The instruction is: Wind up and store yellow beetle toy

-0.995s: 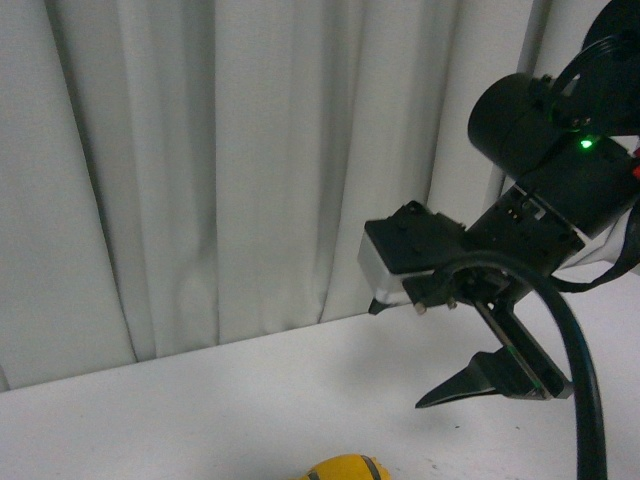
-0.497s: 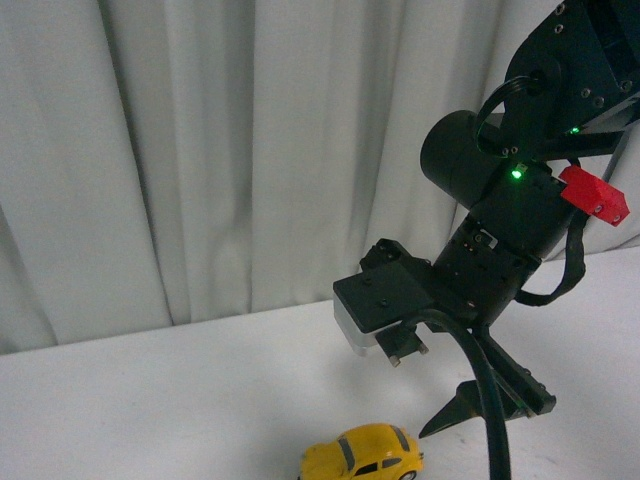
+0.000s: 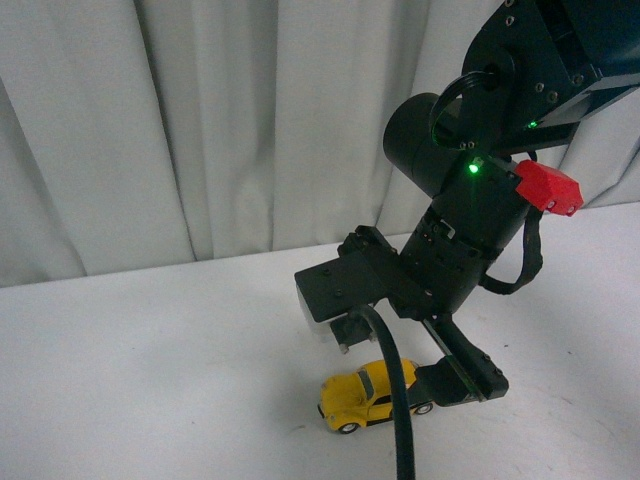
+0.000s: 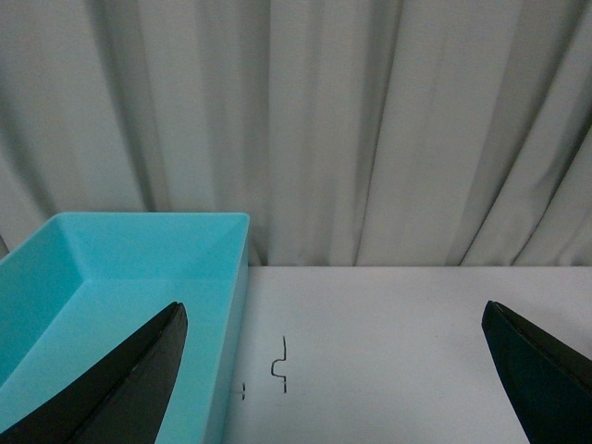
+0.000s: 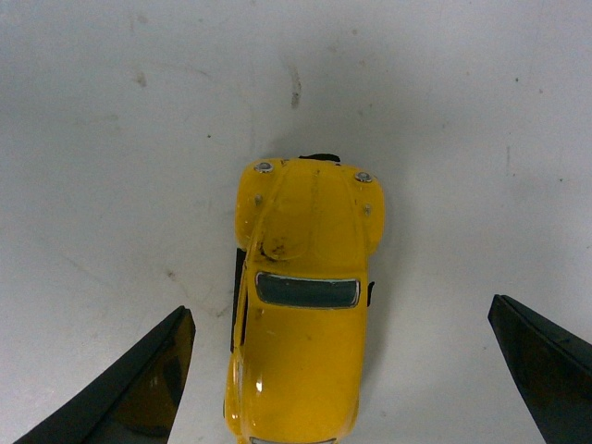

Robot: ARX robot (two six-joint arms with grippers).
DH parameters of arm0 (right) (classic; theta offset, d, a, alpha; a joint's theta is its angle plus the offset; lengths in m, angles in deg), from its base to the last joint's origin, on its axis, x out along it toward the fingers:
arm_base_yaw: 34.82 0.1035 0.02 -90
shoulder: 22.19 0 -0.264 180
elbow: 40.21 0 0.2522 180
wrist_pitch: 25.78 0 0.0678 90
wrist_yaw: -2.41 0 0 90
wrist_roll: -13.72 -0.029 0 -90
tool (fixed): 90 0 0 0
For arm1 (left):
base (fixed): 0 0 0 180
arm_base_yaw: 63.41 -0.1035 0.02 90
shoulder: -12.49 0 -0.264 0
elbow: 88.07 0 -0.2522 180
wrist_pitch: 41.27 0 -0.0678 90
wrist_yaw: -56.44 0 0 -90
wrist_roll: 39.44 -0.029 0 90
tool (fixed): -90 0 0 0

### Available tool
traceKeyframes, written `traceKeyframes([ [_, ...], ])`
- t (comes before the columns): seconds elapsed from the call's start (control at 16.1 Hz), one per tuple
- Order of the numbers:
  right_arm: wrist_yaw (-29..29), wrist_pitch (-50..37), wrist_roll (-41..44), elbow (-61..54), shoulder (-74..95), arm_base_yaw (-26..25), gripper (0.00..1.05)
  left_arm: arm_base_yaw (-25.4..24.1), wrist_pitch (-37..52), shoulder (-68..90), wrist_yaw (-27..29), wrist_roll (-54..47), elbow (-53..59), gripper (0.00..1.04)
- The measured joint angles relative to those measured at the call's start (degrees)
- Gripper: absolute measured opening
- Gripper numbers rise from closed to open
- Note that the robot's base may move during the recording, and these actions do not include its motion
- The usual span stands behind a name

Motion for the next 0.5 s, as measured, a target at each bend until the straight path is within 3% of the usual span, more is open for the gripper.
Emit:
traceKeyframes([
  [0.25,-1.53,-1.07,-6.29,-0.72,1.25,0.35,0.98,0.00,0.00,0.00,-0.02,0.00,0.00,0.98],
  [0.5,-1.97,-1.81,-5.49,-0.90,1.68,0.33,0.98,0.00,0.00,0.00,-0.02,0.00,0.00,0.98],
])
